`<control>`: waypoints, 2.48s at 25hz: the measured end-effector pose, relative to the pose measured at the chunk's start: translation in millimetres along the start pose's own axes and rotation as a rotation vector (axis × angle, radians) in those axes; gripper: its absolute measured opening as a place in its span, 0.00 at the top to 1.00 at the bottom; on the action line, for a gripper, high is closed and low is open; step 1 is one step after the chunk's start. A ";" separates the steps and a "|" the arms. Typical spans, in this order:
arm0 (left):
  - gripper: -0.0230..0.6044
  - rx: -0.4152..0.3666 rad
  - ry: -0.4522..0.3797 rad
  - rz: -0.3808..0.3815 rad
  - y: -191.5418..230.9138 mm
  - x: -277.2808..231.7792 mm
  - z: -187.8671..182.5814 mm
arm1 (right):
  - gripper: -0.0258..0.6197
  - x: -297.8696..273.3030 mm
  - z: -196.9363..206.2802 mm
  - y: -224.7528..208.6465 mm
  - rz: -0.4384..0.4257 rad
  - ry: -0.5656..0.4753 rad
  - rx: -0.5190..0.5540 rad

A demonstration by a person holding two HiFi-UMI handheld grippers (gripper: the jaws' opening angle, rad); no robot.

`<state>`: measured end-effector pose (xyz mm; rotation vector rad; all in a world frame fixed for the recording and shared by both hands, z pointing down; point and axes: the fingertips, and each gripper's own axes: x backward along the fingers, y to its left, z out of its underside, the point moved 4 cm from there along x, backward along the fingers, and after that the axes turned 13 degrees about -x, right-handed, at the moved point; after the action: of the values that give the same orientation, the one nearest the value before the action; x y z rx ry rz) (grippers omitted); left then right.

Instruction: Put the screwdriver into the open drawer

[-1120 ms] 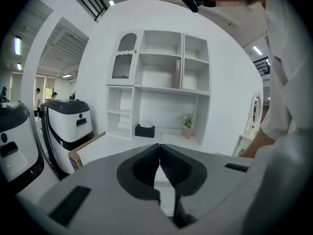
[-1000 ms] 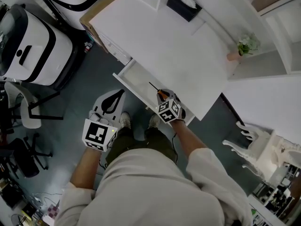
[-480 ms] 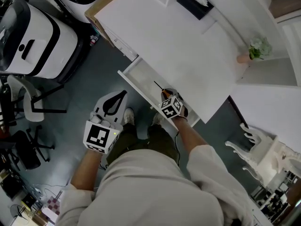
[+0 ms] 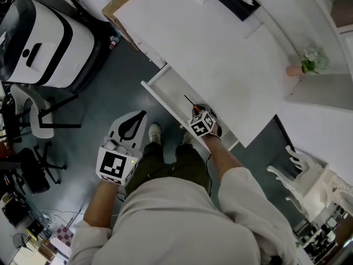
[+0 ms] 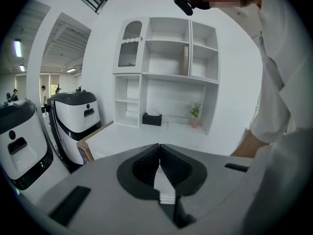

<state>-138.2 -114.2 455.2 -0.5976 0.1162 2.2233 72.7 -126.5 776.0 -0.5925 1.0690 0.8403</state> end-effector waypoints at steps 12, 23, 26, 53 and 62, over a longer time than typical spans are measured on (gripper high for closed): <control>0.96 0.028 0.066 -0.017 9.4 -4.1 23.6 | 0.84 -44.4 10.6 -0.9 -0.011 0.072 -0.010; 0.96 0.076 0.101 -0.031 13.7 -6.5 33.9 | 0.84 -59.4 17.3 -4.0 -0.014 0.129 0.006; 0.96 0.072 0.098 -0.031 14.4 -6.1 36.7 | 0.84 -61.4 17.3 -3.8 -0.019 0.134 0.004; 0.96 0.062 0.082 -0.014 18.7 -2.7 34.9 | 0.81 -46.1 2.6 2.7 -0.017 0.094 0.009; 0.96 0.031 0.012 0.006 18.2 -2.1 16.4 | 0.82 -10.4 -7.8 6.0 -0.011 0.041 -0.040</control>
<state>-156.7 -123.3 468.6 -0.5945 0.1580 2.2199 61.4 -132.3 782.5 -0.6514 1.0877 0.8448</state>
